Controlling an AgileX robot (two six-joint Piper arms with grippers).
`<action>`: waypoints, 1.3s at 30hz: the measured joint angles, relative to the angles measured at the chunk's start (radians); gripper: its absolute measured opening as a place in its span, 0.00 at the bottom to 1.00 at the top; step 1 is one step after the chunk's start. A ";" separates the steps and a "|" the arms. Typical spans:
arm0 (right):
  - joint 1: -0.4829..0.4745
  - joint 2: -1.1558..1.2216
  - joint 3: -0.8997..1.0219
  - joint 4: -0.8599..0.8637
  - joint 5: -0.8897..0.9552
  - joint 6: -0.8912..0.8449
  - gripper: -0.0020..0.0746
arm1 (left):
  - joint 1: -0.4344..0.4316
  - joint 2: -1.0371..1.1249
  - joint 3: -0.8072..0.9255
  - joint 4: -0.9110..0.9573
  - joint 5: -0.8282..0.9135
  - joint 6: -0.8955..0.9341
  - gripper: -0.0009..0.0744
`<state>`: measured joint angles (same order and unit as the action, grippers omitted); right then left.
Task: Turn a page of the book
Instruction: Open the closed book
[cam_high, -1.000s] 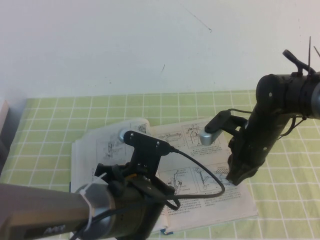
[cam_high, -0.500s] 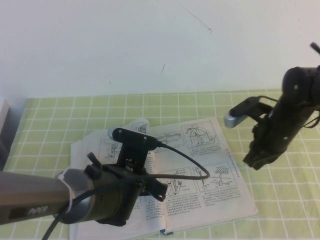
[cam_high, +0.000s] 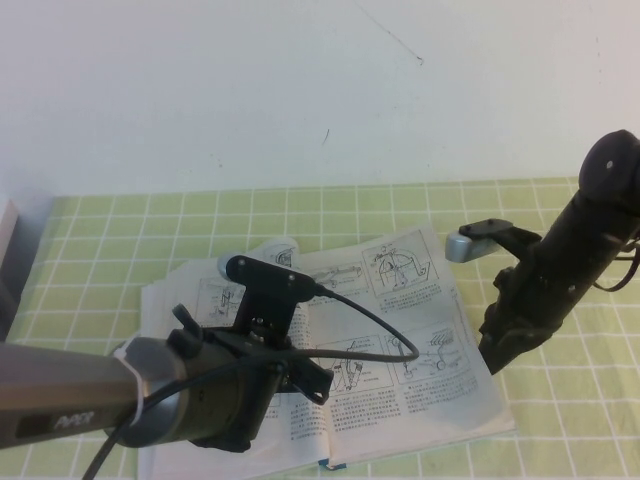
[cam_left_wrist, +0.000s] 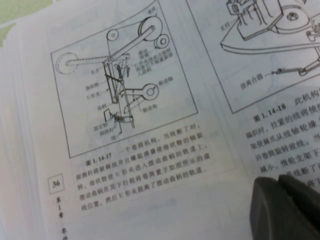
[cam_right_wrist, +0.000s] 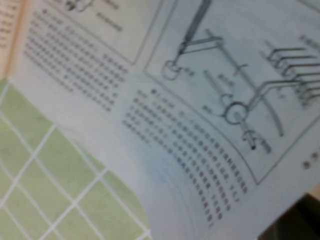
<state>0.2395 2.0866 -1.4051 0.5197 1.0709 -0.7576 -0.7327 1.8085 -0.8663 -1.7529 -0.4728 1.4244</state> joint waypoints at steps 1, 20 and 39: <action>0.000 0.000 0.000 0.016 0.020 -0.011 0.03 | 0.000 0.000 0.000 0.000 0.000 0.002 0.01; 0.004 -0.043 -0.091 -0.170 -0.018 0.082 0.03 | -0.002 -0.218 0.004 -0.008 0.003 0.067 0.01; 0.004 0.092 -0.098 -0.131 0.028 0.076 0.03 | -0.002 -0.014 0.004 -0.005 -0.005 0.077 0.01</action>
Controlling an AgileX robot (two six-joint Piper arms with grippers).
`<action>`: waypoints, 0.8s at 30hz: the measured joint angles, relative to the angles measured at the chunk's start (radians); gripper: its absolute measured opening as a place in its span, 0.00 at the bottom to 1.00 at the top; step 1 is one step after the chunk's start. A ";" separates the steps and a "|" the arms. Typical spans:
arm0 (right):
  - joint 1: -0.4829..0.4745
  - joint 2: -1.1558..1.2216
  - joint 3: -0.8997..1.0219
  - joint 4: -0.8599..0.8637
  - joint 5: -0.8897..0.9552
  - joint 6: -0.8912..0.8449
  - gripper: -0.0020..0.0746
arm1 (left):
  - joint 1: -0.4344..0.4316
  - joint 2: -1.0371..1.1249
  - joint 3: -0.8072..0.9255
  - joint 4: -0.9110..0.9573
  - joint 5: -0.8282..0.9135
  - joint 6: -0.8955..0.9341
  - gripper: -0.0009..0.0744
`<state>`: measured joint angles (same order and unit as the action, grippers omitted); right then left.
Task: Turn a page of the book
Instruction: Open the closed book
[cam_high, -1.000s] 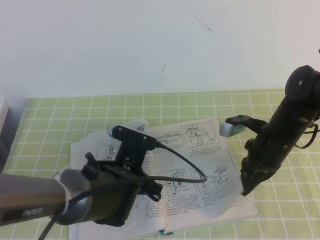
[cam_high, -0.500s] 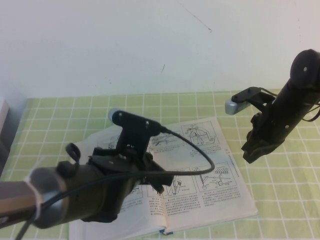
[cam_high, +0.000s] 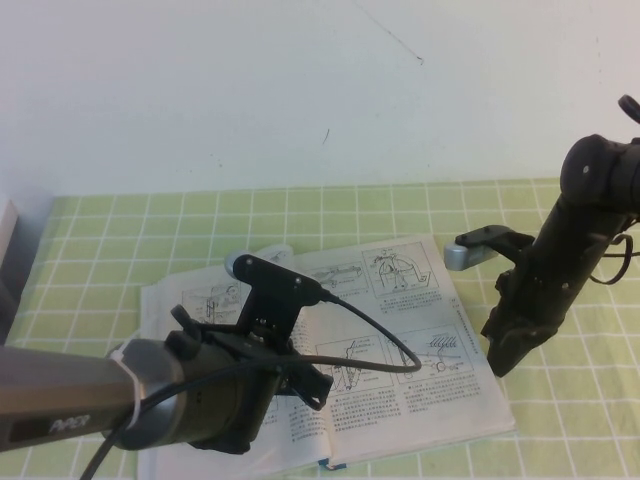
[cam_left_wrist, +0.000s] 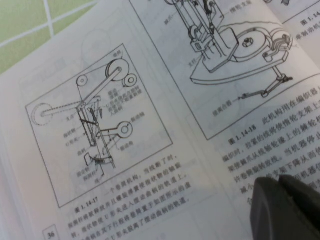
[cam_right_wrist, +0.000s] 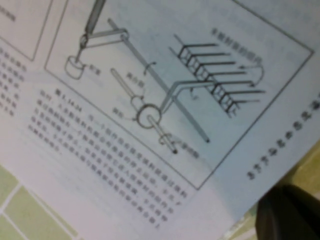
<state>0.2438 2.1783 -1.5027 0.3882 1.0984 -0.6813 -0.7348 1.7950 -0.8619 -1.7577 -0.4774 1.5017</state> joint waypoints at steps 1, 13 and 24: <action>0.000 0.002 0.000 0.010 0.010 -0.006 0.03 | 0.000 0.000 0.000 0.000 0.000 0.000 0.01; 0.010 0.002 -0.002 0.082 0.082 -0.052 0.03 | 0.000 0.000 0.000 0.002 -0.022 0.025 0.01; 0.087 -0.023 -0.002 -0.020 0.097 -0.017 0.03 | 0.000 -0.075 0.000 -0.004 -0.073 0.027 0.01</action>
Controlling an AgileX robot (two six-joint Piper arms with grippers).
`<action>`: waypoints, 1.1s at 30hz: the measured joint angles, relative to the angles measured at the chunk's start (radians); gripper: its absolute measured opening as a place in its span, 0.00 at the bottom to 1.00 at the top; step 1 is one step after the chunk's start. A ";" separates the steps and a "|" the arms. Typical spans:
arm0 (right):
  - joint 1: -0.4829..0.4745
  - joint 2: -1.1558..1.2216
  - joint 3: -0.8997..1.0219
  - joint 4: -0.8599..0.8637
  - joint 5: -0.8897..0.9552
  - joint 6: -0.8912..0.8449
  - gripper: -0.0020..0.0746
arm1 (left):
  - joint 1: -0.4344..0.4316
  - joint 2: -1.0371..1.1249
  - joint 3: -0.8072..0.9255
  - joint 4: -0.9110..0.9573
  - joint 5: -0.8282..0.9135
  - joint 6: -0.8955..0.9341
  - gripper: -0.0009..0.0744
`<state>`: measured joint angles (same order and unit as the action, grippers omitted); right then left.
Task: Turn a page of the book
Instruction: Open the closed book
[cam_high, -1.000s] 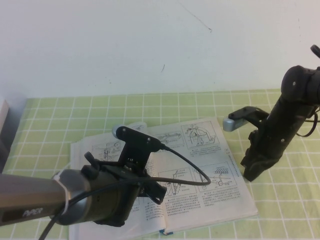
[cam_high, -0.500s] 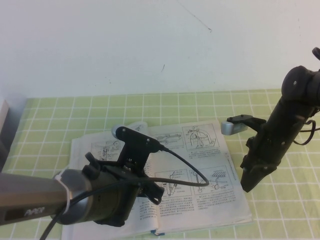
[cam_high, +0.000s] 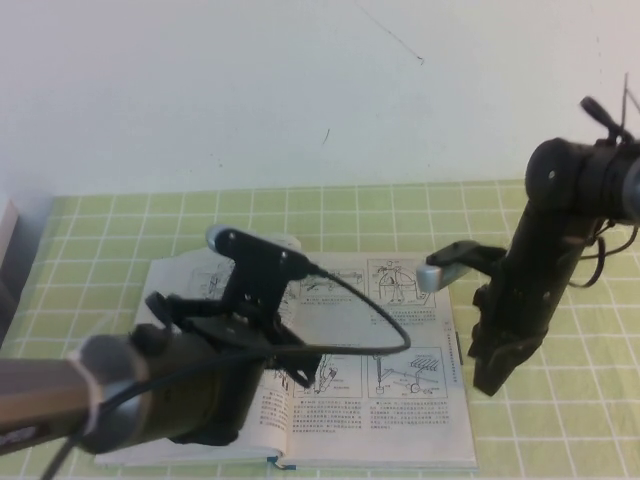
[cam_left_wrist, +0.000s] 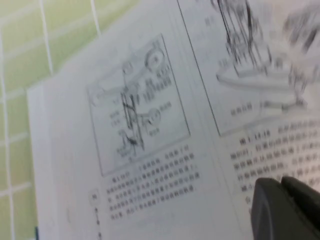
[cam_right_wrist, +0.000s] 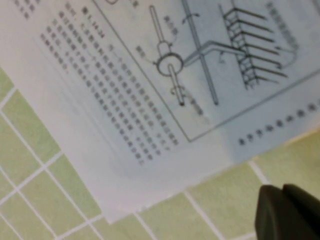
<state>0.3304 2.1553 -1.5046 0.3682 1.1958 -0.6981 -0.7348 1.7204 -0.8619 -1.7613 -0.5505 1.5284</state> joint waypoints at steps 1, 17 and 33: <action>-0.002 -0.016 0.000 -0.013 0.000 0.003 0.03 | 0.000 -0.029 0.000 0.000 0.004 0.000 0.01; -0.039 -0.501 -0.115 -0.407 0.020 0.174 0.03 | 0.000 -0.425 0.041 0.137 0.691 -0.309 0.01; -0.041 -0.976 0.090 -0.461 -0.014 0.298 0.03 | 0.091 -0.593 0.086 1.521 0.990 -1.495 0.01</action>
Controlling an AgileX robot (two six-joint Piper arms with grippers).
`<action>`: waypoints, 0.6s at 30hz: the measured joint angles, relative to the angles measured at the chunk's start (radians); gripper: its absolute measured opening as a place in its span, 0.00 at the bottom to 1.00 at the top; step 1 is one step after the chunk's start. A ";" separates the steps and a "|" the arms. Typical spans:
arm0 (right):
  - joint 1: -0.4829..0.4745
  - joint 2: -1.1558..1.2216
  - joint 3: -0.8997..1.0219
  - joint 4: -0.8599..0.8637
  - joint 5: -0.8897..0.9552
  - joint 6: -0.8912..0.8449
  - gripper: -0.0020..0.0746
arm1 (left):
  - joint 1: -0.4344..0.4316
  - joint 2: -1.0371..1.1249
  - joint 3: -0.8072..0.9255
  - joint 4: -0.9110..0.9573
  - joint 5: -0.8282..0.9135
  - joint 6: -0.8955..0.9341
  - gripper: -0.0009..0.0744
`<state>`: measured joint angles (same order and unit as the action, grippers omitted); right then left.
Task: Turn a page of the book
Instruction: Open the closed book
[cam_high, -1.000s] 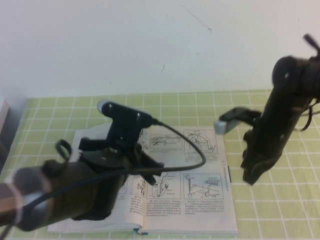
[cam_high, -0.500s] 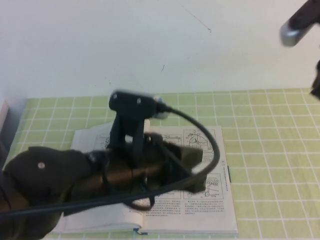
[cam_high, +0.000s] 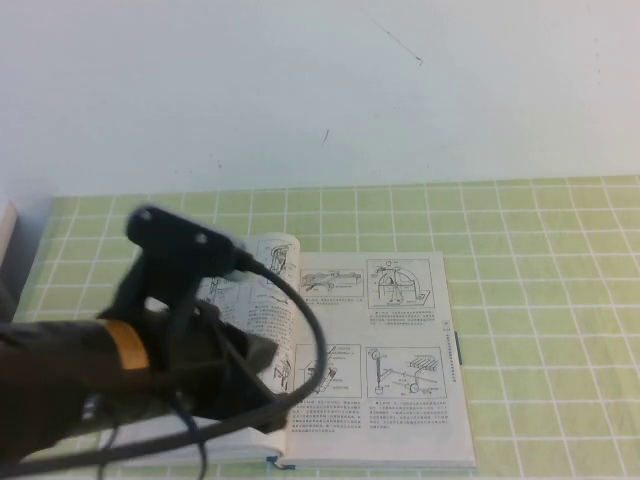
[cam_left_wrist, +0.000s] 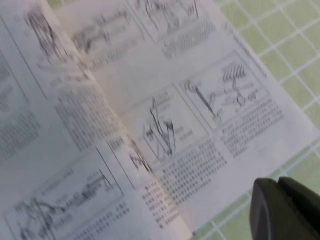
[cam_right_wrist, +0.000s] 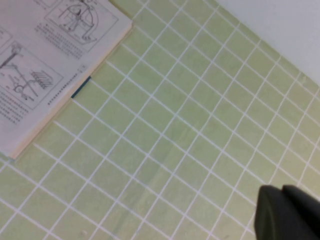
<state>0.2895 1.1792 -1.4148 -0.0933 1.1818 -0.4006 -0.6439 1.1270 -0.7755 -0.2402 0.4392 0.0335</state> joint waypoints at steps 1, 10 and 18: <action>0.000 -0.036 0.043 0.000 -0.015 0.007 0.03 | 0.000 -0.030 0.000 0.033 -0.012 -0.010 0.01; 0.000 -0.357 0.413 -0.002 -0.185 0.090 0.03 | 0.001 -0.227 0.096 0.162 -0.117 -0.034 0.01; 0.000 -0.655 0.755 -0.001 -0.414 0.145 0.03 | 0.001 -0.405 0.340 0.163 -0.380 -0.047 0.01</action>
<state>0.2895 0.5246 -0.6597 -0.0940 0.7676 -0.2556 -0.6424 0.7217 -0.4351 -0.0771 0.0590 -0.0133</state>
